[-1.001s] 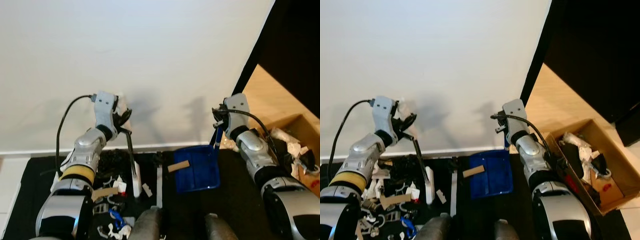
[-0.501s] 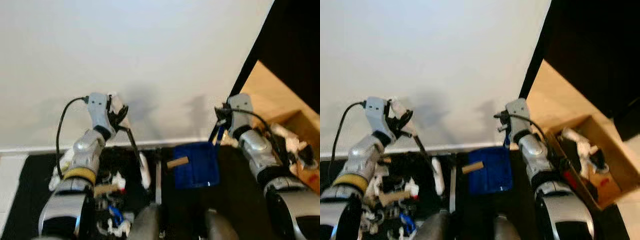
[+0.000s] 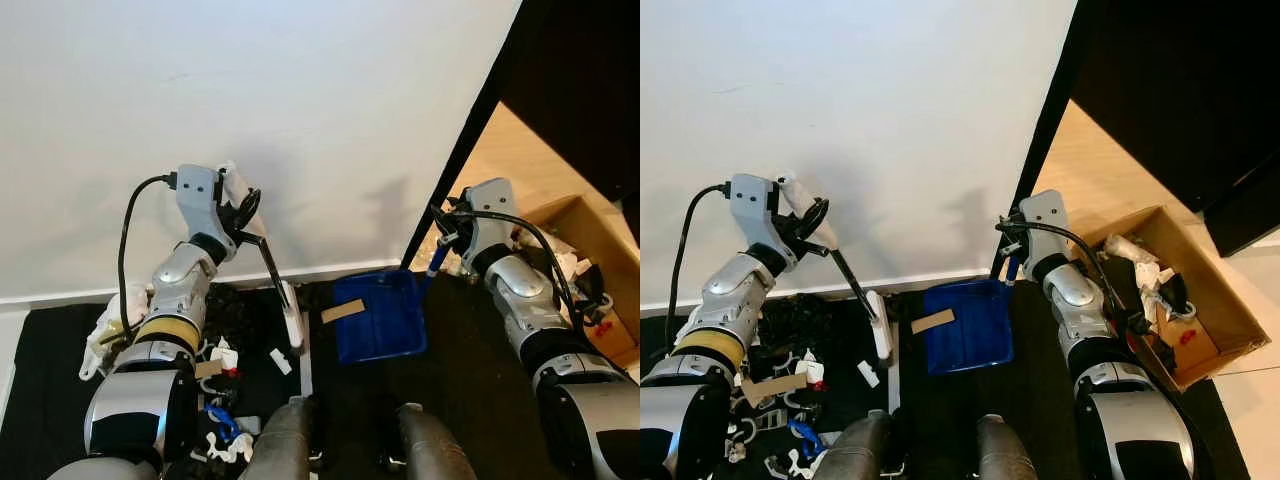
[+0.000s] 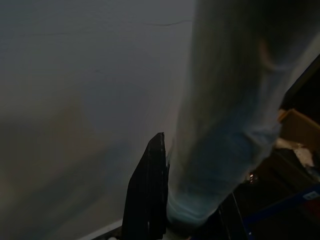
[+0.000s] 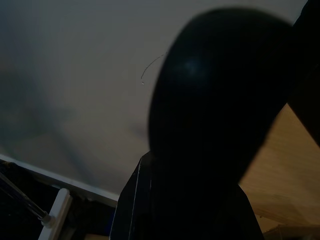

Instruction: Sweep floor

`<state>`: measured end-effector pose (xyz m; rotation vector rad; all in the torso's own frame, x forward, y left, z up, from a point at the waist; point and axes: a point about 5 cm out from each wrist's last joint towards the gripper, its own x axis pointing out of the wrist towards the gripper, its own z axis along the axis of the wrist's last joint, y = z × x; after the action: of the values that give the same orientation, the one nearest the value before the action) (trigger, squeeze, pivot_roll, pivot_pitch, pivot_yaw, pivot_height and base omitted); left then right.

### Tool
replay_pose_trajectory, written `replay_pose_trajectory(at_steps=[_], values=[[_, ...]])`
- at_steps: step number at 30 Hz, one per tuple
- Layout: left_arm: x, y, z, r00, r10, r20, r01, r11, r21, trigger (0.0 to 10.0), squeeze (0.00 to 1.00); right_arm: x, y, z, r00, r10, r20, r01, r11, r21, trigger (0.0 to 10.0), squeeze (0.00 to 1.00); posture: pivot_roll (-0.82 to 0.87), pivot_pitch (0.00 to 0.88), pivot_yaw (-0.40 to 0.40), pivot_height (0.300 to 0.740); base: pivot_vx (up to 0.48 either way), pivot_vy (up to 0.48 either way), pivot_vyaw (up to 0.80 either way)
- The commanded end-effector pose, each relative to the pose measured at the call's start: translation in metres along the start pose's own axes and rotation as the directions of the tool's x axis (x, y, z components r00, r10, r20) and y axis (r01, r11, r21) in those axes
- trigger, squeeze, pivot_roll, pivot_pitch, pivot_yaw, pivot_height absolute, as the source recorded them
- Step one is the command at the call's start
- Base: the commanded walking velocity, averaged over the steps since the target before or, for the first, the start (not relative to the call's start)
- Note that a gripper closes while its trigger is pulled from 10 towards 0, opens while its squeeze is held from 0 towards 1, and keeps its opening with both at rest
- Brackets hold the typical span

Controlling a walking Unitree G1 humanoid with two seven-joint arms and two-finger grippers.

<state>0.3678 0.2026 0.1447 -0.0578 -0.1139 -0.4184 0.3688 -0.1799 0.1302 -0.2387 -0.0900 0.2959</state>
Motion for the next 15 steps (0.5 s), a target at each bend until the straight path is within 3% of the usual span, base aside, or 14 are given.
replay_pose_trajectory(at_steps=[1,5,15], values=[[0.002,-0.010,-0.009,0.999,-0.046,-0.005,0.045,0.996,-0.083,10.0,0.00,-0.005,0.000,-0.009,0.999,0.009,-0.042,-0.009,1.000,-0.008,10.0,0.00,0.08,0.362,0.018,0.740,0.000,0.000,0.00],[0.008,-0.024,-0.006,0.989,-0.146,0.034,0.149,0.983,-0.111,10.0,0.00,-0.003,0.002,-0.007,0.999,0.019,-0.038,-0.019,1.000,-0.009,10.0,0.00,0.09,0.354,0.017,0.740,0.000,0.000,0.00],[0.015,-0.043,-0.003,0.968,-0.234,0.087,0.245,0.958,-0.151,10.0,0.00,0.001,0.005,-0.004,0.999,0.024,-0.031,-0.024,1.000,-0.003,10.0,0.00,0.11,0.340,0.018,0.740,0.000,0.000,0.00]])
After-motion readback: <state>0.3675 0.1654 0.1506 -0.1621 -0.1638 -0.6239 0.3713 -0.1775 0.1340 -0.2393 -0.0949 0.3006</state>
